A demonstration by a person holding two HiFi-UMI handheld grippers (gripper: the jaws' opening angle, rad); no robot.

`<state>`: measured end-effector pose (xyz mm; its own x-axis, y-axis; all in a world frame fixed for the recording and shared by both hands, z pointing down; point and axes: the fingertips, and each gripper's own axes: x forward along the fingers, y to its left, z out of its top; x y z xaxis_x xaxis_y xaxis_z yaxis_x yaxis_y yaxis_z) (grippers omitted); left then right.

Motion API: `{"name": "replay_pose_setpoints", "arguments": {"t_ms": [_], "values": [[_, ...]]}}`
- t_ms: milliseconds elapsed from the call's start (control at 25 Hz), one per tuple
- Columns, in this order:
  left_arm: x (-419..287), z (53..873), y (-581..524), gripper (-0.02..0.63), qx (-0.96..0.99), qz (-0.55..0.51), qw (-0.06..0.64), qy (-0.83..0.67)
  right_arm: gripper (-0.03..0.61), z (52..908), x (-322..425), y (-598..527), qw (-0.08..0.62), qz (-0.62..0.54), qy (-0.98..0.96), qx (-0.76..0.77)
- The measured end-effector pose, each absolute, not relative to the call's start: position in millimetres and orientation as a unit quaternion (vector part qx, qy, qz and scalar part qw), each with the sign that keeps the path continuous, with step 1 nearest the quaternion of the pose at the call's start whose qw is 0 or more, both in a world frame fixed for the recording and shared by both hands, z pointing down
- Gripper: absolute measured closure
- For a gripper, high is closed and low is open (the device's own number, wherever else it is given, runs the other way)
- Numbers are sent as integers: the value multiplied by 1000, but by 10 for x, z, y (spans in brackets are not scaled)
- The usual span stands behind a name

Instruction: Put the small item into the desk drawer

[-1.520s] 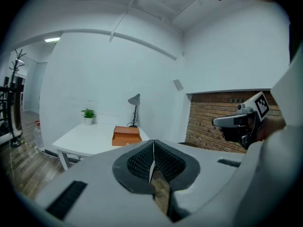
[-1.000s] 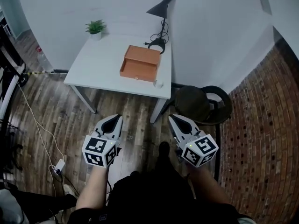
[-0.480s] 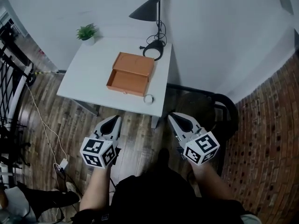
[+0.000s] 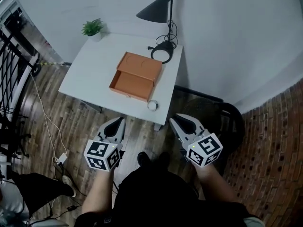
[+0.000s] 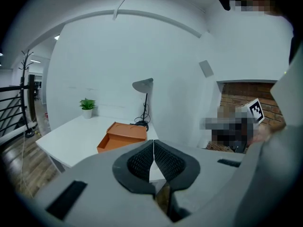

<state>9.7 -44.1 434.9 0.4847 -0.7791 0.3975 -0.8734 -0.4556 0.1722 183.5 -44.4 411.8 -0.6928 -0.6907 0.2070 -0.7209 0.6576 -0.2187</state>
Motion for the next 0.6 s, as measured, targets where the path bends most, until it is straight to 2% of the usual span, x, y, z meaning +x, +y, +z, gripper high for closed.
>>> {"name": "replay_pose_setpoints", "arguments": {"t_ms": [400,600], "values": [[-336,4411,-604,601,850,101,186,-483,490,4108,1071,-700,99,142,-916,361],[-408,4492,-661,601,853,102,188,-476,458,4190,929,-746,122,141,-918,349]]}}
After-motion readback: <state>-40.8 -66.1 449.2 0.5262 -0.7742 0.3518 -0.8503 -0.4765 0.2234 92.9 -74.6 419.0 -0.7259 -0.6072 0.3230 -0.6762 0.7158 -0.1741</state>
